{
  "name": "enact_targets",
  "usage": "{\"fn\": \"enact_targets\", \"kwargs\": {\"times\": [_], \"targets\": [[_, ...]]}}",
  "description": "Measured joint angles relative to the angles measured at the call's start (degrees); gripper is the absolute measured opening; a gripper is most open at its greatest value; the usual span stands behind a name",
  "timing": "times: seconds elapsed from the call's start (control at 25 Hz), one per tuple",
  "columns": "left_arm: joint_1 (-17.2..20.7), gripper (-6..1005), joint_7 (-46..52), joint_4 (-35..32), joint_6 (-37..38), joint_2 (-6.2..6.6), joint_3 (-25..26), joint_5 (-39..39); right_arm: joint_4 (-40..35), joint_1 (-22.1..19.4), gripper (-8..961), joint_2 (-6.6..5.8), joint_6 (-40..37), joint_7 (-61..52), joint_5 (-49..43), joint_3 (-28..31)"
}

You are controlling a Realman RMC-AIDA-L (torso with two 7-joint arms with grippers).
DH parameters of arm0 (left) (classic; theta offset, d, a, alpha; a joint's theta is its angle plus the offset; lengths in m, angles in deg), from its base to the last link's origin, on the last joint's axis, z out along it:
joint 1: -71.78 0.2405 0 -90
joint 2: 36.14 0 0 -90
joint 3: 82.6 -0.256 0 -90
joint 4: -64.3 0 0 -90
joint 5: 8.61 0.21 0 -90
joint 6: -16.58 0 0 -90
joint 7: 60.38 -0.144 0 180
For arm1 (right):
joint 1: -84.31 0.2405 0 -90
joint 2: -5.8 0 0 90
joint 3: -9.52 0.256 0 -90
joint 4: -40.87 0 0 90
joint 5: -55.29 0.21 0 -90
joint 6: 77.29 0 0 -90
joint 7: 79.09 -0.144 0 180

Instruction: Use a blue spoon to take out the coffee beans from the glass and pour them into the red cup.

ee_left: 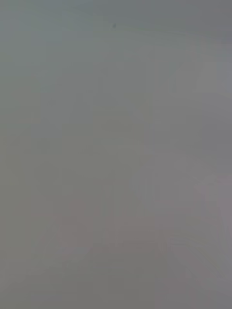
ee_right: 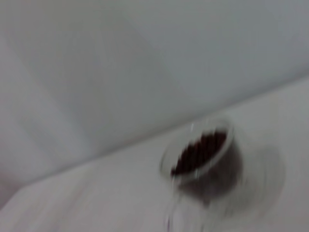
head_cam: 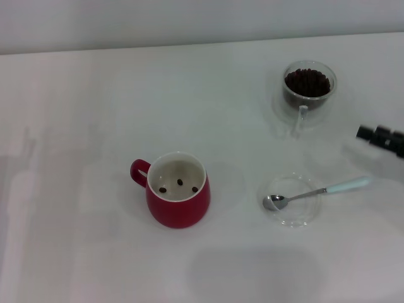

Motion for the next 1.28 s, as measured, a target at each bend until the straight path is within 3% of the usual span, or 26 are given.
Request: {"fn": "enact_targets", "kwargs": {"times": [0.12, 0.16, 0.28, 0.36, 0.64, 0.8, 1.28], "targets": [[-0.10, 887, 0.06, 0.00, -0.01, -0.03, 0.00, 0.00, -2.10, 0.65, 750, 1.46, -0.45, 5.15, 0.23, 5.29], [-0.12, 887, 0.07, 0.00, -0.02, -0.03, 0.00, -0.01, -3.38, 0.69, 771, 2.44, -0.47, 7.98, 0.38, 7.09], [-0.23, 888, 0.04, -0.06, -0.01, -0.11, 0.00, -0.72, -7.68, 1.25, 834, 7.30, 0.08, 23.27, 1.21, 15.61], [-0.32, 888, -0.06, -0.43, 0.14, -0.21, -0.01, -1.57, -6.71, 2.92, 876, 8.62, 0.41, 33.20, 4.09, 19.37], [0.35, 888, 0.22, -0.55, -0.67, -0.26, -0.01, -4.00, 2.94, 8.64, 876, 8.62, 3.55, 60.43, 19.70, 20.58], [0.72, 888, 2.25, -0.41, -1.40, -0.18, 0.00, -5.12, 7.16, 11.90, 875, 8.61, 4.77, 68.88, 26.22, 21.14], [-1.41, 889, 2.82, -0.68, -2.05, -0.29, -0.54, -4.67, 10.18, 14.12, 875, 8.71, 5.13, 69.64, 32.34, 21.17]]}}
